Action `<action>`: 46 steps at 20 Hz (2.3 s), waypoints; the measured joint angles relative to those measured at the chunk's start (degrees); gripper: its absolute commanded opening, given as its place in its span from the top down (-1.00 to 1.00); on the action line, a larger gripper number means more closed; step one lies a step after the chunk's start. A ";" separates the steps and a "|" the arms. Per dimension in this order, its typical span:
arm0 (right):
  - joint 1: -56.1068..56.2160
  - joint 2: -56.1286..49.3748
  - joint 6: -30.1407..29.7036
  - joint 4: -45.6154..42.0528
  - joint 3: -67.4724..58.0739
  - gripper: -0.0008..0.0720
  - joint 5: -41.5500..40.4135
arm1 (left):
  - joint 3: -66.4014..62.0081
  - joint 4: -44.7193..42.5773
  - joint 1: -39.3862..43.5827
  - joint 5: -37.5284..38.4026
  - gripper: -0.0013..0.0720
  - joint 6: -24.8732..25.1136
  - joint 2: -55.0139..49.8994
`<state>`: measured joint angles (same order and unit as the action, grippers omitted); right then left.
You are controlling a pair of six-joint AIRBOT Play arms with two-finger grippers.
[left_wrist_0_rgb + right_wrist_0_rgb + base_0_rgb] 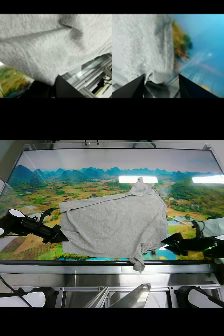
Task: Fold the shirts.
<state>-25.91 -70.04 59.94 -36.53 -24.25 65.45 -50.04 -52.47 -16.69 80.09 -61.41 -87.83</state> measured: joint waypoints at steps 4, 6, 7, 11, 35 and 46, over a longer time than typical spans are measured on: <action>7.19 -3.43 -2.64 5.03 0.70 0.54 -2.62 | 0.28 0.00 0.00 -0.02 0.90 0.02 0.00; 8.55 -4.04 -5.03 8.55 0.61 0.84 -2.34 | 0.33 0.00 -0.11 -0.02 0.90 0.04 0.00; 8.81 -4.13 -6.05 9.68 0.37 0.93 -1.62 | 0.35 0.00 -0.28 -0.02 0.90 0.07 0.00; 7.10 -1.60 -8.55 12.02 -1.49 0.94 4.04 | 0.28 0.02 -3.04 1.11 0.90 0.22 0.15; -17.25 28.28 -11.63 38.58 -63.63 0.93 11.28 | -49.46 60.59 -25.53 17.05 0.90 -8.70 24.79; 5.33 2.27 -18.45 22.60 -35.78 0.94 -7.80 | -38.99 31.50 0.83 12.81 0.93 -6.32 -14.47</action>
<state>-20.58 -67.77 41.50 -13.93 -60.03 57.65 -89.03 -20.97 -15.86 92.90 -67.72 -102.30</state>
